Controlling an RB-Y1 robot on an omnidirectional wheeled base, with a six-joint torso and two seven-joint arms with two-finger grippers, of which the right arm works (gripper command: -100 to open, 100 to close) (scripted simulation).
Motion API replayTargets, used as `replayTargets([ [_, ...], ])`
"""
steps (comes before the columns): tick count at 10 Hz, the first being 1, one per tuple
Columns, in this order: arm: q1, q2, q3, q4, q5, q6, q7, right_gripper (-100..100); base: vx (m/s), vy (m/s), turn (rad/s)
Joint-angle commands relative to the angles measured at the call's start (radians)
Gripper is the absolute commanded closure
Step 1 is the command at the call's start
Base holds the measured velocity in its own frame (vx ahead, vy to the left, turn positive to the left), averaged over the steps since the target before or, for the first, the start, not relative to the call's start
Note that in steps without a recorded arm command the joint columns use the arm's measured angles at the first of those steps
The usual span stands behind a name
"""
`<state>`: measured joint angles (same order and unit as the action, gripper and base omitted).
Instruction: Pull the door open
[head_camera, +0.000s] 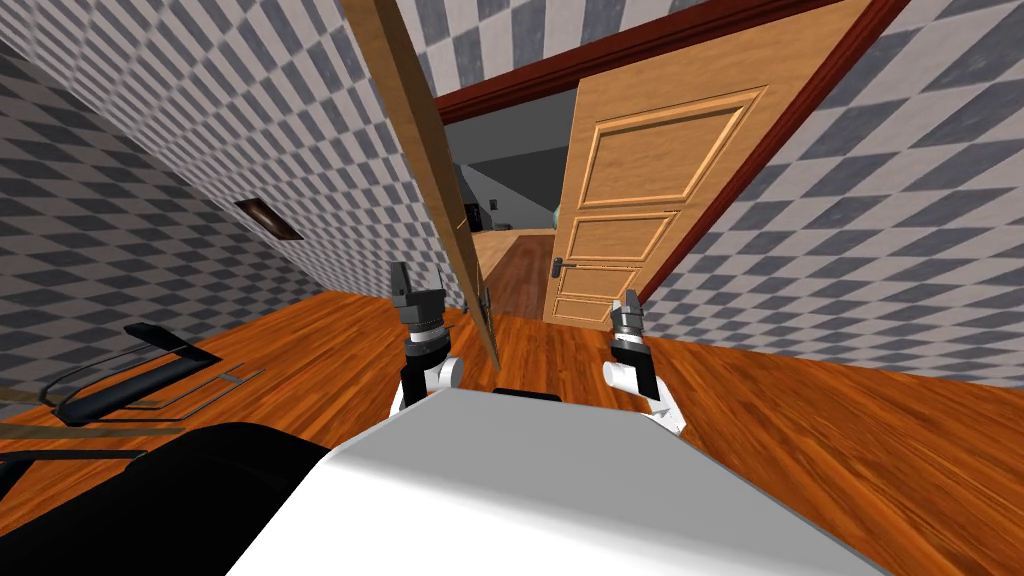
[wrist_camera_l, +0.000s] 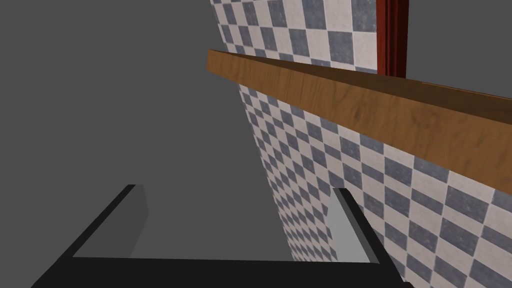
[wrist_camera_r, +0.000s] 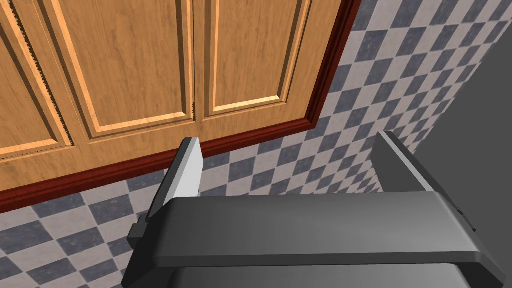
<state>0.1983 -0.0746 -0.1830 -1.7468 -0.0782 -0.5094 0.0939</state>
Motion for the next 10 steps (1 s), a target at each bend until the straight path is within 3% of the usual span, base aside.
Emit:
replayTargets([
  [1, -0.039, -0.002, -0.022, 0.050, -0.003, -0.002, 0.014, -100, 0.082, -0.043, 0.093],
  [2, -0.039, -0.002, -0.022, 0.062, -0.003, -0.002, 0.014, -100, 0.050, -0.032, 0.029],
  [4, -0.086, -0.002, -0.048, 0.123, -0.006, -0.002, 0.032, -100, 0.068, -0.038, 0.075],
  [5, -0.086, -0.002, -0.048, 0.132, -0.006, -0.002, 0.032, -100, 0.059, -0.032, 0.039],
  [7, -0.134, -0.001, -0.074, 0.194, -0.009, -0.002, 0.050, -100, 0.063, -0.031, 0.075],
  [8, -0.134, -0.001, -0.074, 0.204, -0.009, -0.002, 0.050, -100, 0.054, -0.034, 0.037],
  [10, -0.182, 0.001, -0.101, 0.265, -0.012, -0.003, 0.068, -100, 0.069, -0.042, 0.072],
])
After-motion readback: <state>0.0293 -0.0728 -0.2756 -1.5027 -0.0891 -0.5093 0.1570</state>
